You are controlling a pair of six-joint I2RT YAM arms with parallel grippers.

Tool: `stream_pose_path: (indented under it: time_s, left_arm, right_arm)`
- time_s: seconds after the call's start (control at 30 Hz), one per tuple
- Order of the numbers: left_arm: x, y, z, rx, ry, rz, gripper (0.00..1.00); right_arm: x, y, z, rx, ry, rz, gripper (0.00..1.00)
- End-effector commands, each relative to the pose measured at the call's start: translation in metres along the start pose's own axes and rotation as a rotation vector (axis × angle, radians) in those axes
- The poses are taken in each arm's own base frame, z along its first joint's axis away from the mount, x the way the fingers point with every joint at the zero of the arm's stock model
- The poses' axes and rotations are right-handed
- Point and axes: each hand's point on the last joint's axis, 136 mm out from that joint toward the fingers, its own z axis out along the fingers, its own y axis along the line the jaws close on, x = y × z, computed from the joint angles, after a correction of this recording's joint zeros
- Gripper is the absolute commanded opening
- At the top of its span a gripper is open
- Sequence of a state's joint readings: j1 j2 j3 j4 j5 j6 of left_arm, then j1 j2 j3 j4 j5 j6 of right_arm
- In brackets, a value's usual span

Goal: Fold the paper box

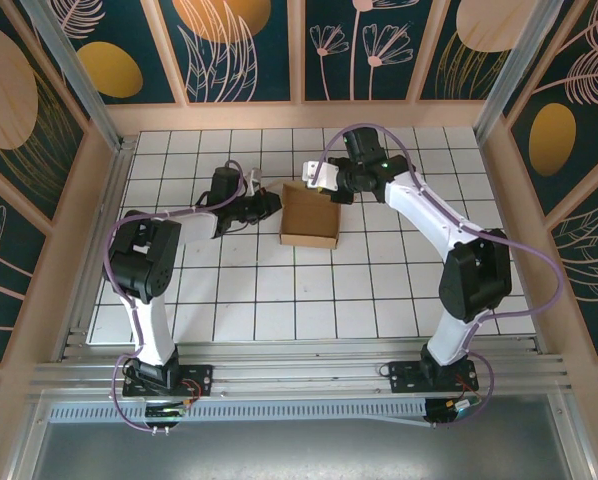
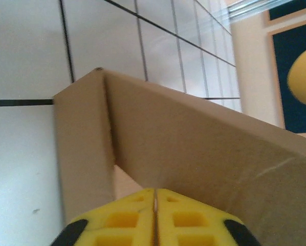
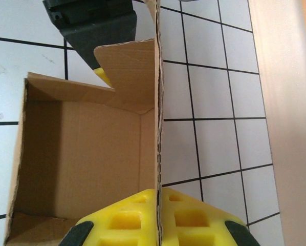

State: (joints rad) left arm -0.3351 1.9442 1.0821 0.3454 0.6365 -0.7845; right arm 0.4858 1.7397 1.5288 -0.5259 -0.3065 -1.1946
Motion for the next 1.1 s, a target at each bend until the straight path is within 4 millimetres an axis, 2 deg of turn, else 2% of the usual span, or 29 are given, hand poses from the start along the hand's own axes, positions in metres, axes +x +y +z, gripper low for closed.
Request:
stream_pose_path:
  time_s: [0.0, 0.1, 0.2, 0.3, 0.37, 0.4, 0.43, 0.47, 0.53, 0.63, 0.73, 0.8, 0.83, 0.9, 0.93, 1.0, 1.07]
  left_arm:
    - [-0.002, 0.011, -0.010, -0.108, -0.045, 0.038, 0.13]
    - [-0.008, 0.009, -0.020, -0.138, -0.089, 0.071, 0.13]
    - [-0.013, 0.002, -0.030, -0.152, -0.119, 0.141, 0.16]
    - [-0.017, 0.005, -0.044, -0.220, -0.159, 0.218, 0.17]
    - [-0.019, 0.006, -0.053, -0.252, -0.184, 0.266, 0.17]
    - [-0.026, -0.006, -0.061, -0.248, -0.217, 0.303, 0.17]
    - [-0.020, -0.001, -0.065, -0.263, -0.217, 0.321, 0.17]
    - [-0.022, -0.005, -0.070, -0.264, -0.229, 0.347, 0.17]
    - [-0.025, -0.015, -0.080, -0.260, -0.257, 0.410, 0.18]
    - [-0.032, -0.032, -0.092, -0.248, -0.299, 0.493, 0.18]
    - [-0.036, -0.051, -0.104, -0.226, -0.325, 0.538, 0.19]
    - [-0.036, -0.062, -0.110, -0.223, -0.335, 0.559, 0.20]
    - [-0.036, -0.069, -0.114, -0.225, -0.338, 0.572, 0.21]
    - [-0.033, -0.078, -0.117, -0.223, -0.320, 0.595, 0.25]
    - [-0.027, -0.080, -0.117, -0.219, -0.297, 0.613, 0.29]
    - [-0.026, -0.105, -0.121, -0.170, -0.293, 0.692, 0.36]
    - [-0.019, -0.121, -0.125, -0.140, -0.281, 0.779, 0.43]
  right_arm:
    - [-0.007, -0.002, -0.011, 0.040, -0.010, -0.001, 0.07]
    - [-0.005, -0.001, -0.012, 0.049, -0.007, -0.003, 0.08]
    - [-0.008, -0.008, -0.015, 0.086, -0.014, -0.014, 0.16]
    - [-0.017, -0.016, -0.019, 0.115, -0.042, -0.027, 0.21]
    - [-0.020, -0.020, -0.021, 0.129, -0.047, -0.028, 0.33]
    - [-0.021, -0.022, -0.021, 0.132, -0.047, -0.023, 0.39]
    - [-0.023, -0.022, -0.023, 0.130, -0.054, -0.017, 0.44]
    - [-0.027, -0.023, -0.026, 0.132, -0.067, -0.011, 0.48]
    - [-0.036, -0.030, -0.037, 0.162, -0.108, 0.016, 0.56]
    - [-0.054, -0.041, -0.062, 0.234, -0.203, 0.102, 0.61]
    - [-0.060, -0.061, -0.104, 0.329, -0.374, 0.357, 0.65]
    - [-0.040, -0.073, -0.135, 0.379, -0.483, 0.607, 0.65]
    - [-0.023, -0.077, -0.152, 0.397, -0.538, 0.749, 0.65]
    - [0.022, -0.072, -0.164, 0.400, -0.605, 1.010, 0.66]
    - [0.045, -0.064, -0.164, 0.389, -0.632, 1.104, 0.66]
    - [0.075, -0.042, -0.151, 0.364, -0.637, 1.194, 0.66]
    - [0.092, -0.022, -0.134, 0.340, -0.597, 1.228, 0.67]
